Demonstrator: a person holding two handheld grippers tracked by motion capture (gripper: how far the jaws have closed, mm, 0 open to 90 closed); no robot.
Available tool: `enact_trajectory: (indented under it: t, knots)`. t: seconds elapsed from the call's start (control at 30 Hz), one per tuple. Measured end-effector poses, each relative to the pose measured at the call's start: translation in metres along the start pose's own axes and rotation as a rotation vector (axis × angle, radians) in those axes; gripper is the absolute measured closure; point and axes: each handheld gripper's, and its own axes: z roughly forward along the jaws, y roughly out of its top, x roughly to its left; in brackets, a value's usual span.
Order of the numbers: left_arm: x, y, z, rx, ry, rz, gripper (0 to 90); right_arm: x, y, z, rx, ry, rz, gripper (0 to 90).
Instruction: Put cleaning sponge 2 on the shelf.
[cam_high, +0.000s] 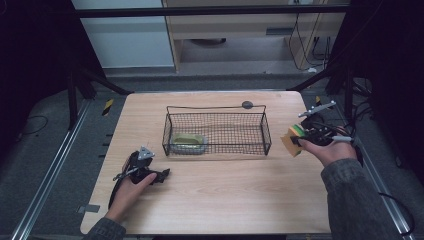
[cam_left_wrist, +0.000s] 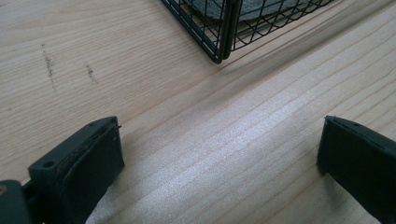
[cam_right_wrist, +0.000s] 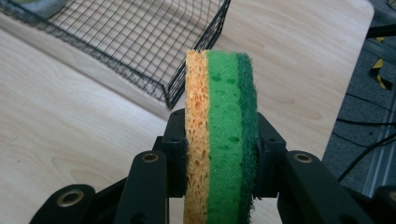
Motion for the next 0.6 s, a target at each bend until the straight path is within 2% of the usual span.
enact_trajectory:
  t: [0.13, 0.3, 0.6]
  knots:
    - [0.0, 0.0, 0.0, 0.0, 0.0, 0.0, 0.0, -0.005, 0.011, -0.002, -0.006, -0.026, -0.003, 64.8]
    - [0.0, 0.0, 0.0, 0.0, 0.0, 0.0, 0.0, -0.006, 0.017, -0.006, -0.021, -0.036, 0.01, 64.8]
    - [0.0, 0.001, 0.001, -0.003, 0.004, -0.006, 0.0, -0.001, 0.034, -0.009, -0.018, -0.051, -0.049, 64.9]
